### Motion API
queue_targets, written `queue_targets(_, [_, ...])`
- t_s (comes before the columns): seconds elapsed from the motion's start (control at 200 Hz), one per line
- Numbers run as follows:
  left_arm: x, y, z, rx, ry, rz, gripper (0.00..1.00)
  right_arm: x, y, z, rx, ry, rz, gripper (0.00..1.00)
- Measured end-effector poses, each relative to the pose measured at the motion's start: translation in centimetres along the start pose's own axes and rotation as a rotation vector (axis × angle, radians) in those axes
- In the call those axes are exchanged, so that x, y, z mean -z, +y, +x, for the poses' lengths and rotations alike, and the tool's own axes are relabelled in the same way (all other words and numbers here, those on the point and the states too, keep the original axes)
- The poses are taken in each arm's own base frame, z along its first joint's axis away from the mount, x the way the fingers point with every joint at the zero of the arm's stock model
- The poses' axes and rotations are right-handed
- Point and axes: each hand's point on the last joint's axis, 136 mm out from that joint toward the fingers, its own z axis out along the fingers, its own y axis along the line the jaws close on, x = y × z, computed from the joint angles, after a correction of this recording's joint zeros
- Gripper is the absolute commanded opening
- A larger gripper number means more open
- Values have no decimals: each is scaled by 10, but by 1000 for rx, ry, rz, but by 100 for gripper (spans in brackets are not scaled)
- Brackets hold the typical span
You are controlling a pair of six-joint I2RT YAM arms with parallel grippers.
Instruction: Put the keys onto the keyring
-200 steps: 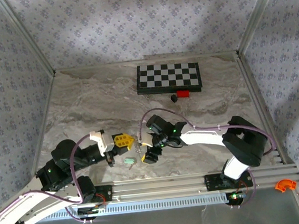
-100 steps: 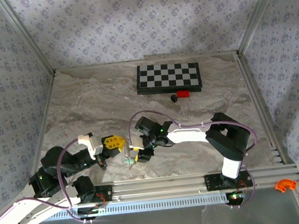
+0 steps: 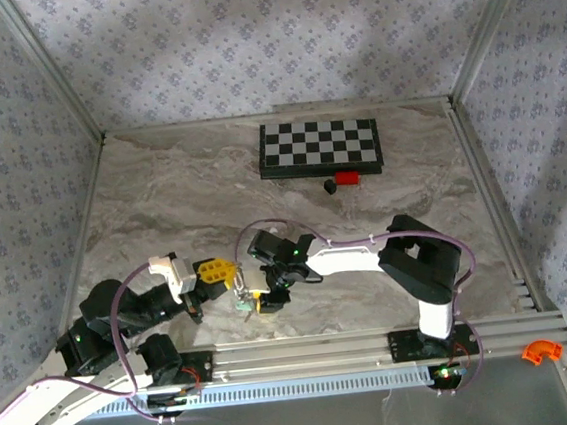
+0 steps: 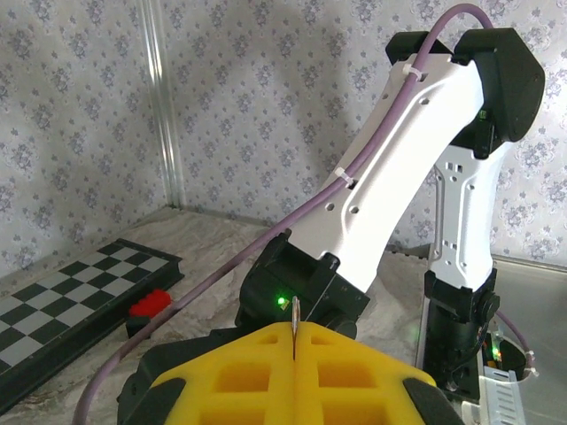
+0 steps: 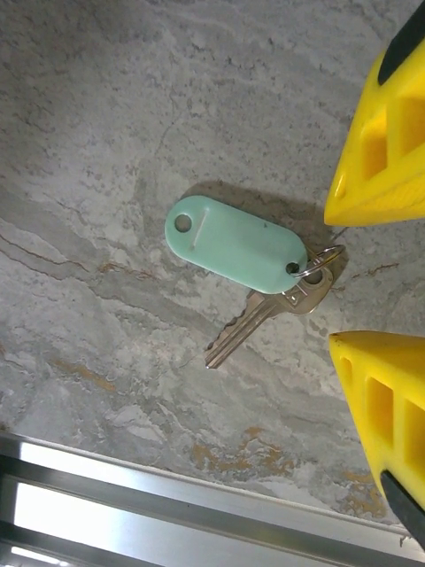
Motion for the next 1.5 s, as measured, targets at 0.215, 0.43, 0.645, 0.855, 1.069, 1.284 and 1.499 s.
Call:
queue_targets(0.215, [2,0,1,0,-4,-2,0,-6,2,4,9,27,1,34])
queue_targets(0.43, [2,0,1,0,-4,-3,0,-7,0,5,17,36,16,28])
queue_targets(0.645, [2,0,1,0,-4,-2,0,-8,-2,5,26,46,39,24])
queue_targets(0.855, [2,0,1,0,-4,-2,0,-8,-4,2,38,41,55,20])
queue_targets(1.069, [2,0,1,0,-6,-2,0,-8,-6,1,40,41,67,12])
queue_targets(1.284, [3,0,3,0,-5,-3,0,-8,-6,1,39,41,67,7])
queue_targets(1.499, [3,1,4,0,-2,-6,0,-8,-7,1,27,34,71,0])
